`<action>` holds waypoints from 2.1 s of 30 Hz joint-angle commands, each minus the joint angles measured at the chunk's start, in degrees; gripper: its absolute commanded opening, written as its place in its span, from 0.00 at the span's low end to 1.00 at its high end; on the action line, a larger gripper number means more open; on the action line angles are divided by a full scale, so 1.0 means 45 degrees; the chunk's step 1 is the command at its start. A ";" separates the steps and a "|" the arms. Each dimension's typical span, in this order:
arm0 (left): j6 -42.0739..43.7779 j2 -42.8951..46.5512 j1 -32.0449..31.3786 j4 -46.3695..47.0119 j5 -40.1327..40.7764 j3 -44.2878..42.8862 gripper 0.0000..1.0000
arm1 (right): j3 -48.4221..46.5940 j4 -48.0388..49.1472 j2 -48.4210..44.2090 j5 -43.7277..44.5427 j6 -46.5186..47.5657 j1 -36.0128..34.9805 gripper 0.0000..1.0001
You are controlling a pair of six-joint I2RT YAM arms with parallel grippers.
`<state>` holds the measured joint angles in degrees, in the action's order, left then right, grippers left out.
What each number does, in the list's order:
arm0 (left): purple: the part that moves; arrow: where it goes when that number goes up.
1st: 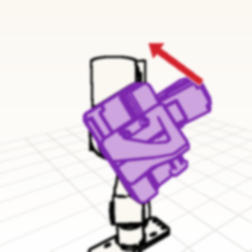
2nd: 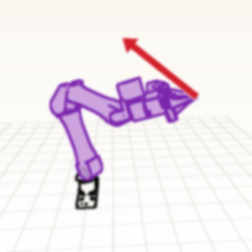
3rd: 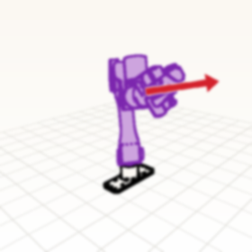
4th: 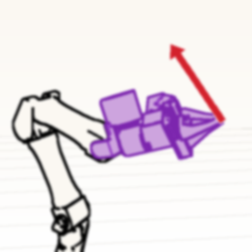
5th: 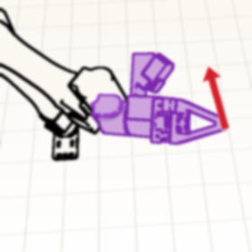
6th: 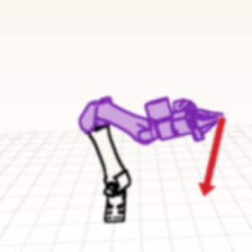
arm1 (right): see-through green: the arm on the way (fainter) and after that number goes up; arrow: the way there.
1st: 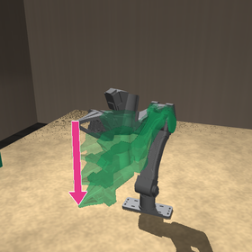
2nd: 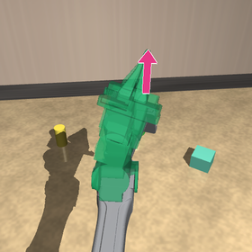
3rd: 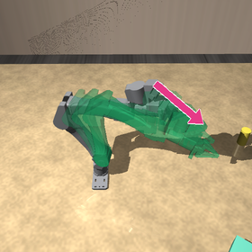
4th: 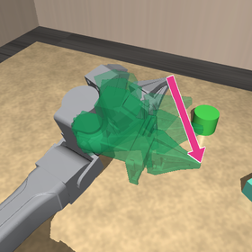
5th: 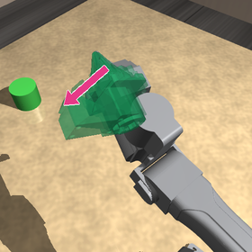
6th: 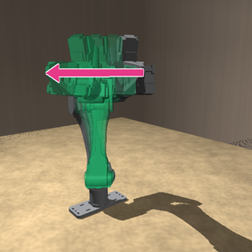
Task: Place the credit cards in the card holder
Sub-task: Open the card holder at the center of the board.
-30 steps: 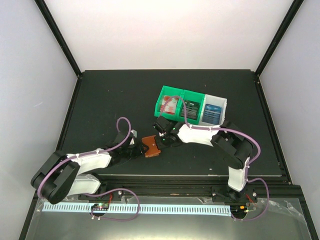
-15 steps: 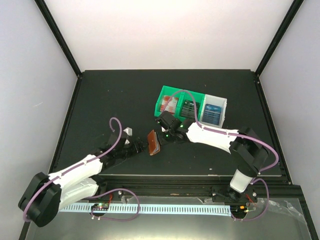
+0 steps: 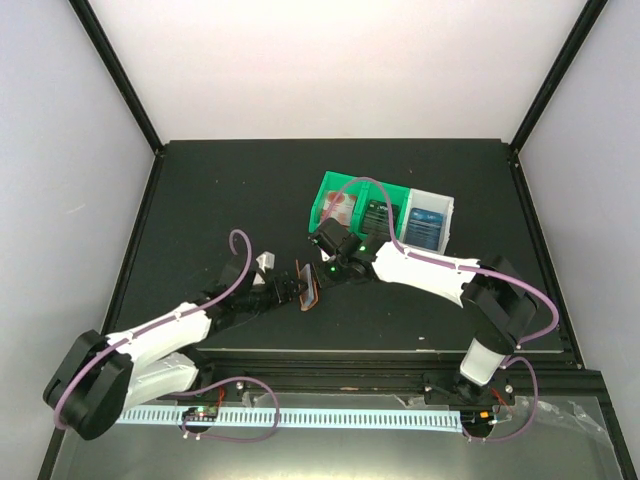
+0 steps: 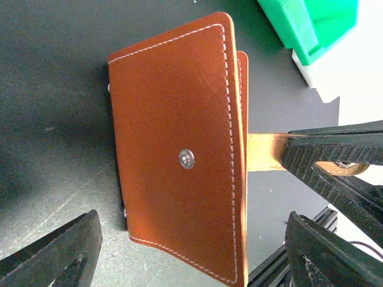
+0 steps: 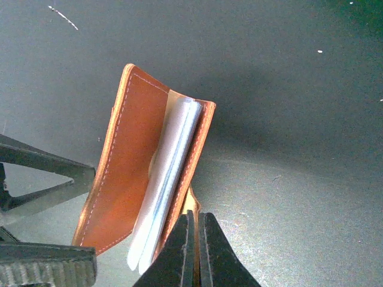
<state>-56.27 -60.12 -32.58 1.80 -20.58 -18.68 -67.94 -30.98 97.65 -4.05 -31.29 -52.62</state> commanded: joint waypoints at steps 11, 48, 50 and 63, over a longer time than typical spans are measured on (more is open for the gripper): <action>0.1370 -0.0867 0.0121 -0.0658 0.0178 -0.1204 0.79 | -0.0474 -0.0218 -0.0174 -0.0096 0.0231 0.0055 0.01; 0.2361 -0.2800 0.0128 -0.2436 0.1038 -0.2231 0.09 | 0.0196 0.1757 -0.2041 -0.0179 0.1514 -0.0313 0.34; 0.2259 -0.2677 0.0122 -0.2360 0.0804 -0.2255 0.03 | 0.0260 0.2099 -0.2021 -0.1041 0.1458 -0.0318 0.30; 0.2055 -0.1794 0.0125 -0.2718 -0.0012 -0.2782 0.01 | 0.0856 0.2995 -0.1775 -0.3587 0.1262 -0.0318 0.17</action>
<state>-46.61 -69.91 -32.32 -9.96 -18.59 -27.73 -65.21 -19.53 89.17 -16.97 -25.82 -53.76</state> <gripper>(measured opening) 0.035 0.182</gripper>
